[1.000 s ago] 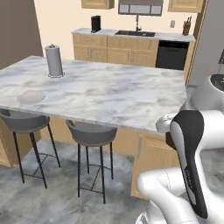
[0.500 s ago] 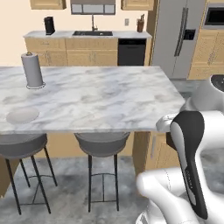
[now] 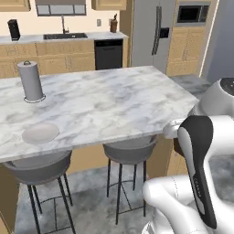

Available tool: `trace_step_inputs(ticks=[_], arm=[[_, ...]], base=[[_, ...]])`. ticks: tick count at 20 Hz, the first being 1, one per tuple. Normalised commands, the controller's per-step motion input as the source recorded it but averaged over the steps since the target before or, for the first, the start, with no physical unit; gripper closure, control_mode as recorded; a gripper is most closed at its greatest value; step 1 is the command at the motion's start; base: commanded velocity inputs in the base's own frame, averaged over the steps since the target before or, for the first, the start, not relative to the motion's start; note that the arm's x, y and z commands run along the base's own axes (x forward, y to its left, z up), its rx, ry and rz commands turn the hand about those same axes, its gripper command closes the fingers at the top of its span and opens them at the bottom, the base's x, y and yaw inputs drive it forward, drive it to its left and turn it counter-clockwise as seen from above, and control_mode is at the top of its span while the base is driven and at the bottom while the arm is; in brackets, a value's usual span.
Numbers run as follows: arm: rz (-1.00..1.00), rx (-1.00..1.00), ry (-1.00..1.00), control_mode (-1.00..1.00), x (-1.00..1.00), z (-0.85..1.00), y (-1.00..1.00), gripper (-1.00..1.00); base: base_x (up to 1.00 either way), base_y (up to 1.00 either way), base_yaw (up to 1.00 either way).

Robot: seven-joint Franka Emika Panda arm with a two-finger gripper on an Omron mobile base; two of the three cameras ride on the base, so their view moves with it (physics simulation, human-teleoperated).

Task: Start the toaster. Once the lever pops up, take the bread to the plate on the dining counter.

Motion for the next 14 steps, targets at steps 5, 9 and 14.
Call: trace_step_inputs(ticks=[5,9,14], arm=[[0.0,0.0,0.0,1.0,0.0,0.0,0.0,1.0],[0.0,0.0,0.0,1.0,0.0,0.0,0.0,1.0],[0.0,0.0,0.0,1.0,0.0,0.0,0.0,1.0]], base=[[0.04,1.0,-0.32],[0.23,1.0,-0.16],[0.58,0.81,0.08]])
